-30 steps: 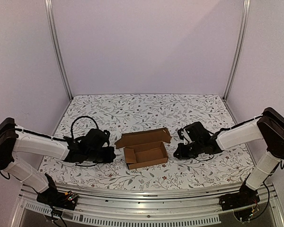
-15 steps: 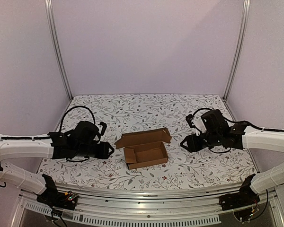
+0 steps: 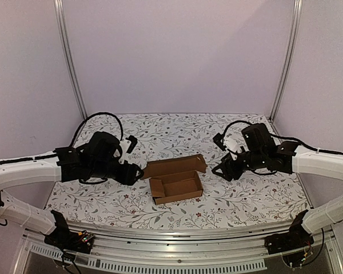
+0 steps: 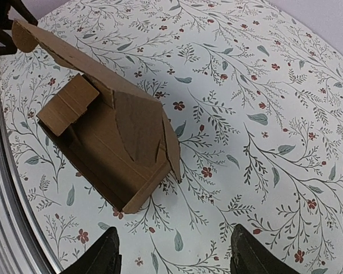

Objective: Fold the paper box

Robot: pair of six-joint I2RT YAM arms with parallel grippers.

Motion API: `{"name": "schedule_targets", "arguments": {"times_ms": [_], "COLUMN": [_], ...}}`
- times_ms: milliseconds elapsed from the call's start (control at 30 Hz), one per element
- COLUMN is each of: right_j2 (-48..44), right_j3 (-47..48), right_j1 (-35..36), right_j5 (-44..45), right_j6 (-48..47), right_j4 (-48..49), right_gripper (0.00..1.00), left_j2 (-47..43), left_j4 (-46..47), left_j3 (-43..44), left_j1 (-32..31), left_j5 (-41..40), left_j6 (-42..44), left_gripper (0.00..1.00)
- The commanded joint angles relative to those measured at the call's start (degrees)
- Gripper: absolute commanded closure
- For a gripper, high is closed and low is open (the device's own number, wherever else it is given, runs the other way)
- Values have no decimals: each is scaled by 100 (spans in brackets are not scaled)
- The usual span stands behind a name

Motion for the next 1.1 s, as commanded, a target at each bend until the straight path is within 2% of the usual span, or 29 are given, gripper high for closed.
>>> {"name": "schedule_targets", "arguments": {"times_ms": [0,133,333,600,900,1067], "right_j2": [319,516,972,1378,1616,1670], "right_j3": [68,61,321,606,744,760], "right_j1": [-18,-18,-15,-18,-18,-17], "right_j5": [-31,80,48,-123,-312,-419], "right_j6": [-801,-1036,-1207,-1170,-1119,-1112], "right_j4": [305,630,717,794,756,721], "right_gripper": [35,35,39,55,77,84], "left_j2": [296,557,753,773,905,927], "left_j4": [-212,-89,34,122,241,317], "left_j3": [244,316,302,295,284,293], "left_j1": [-56,-93,-160,-206,-216,-214], "left_j5": [-97,-243,-451,-509,-493,-486], "left_j6": [604,785,815,742,696,722], "left_gripper": [39,46,50,55,67,74]}}
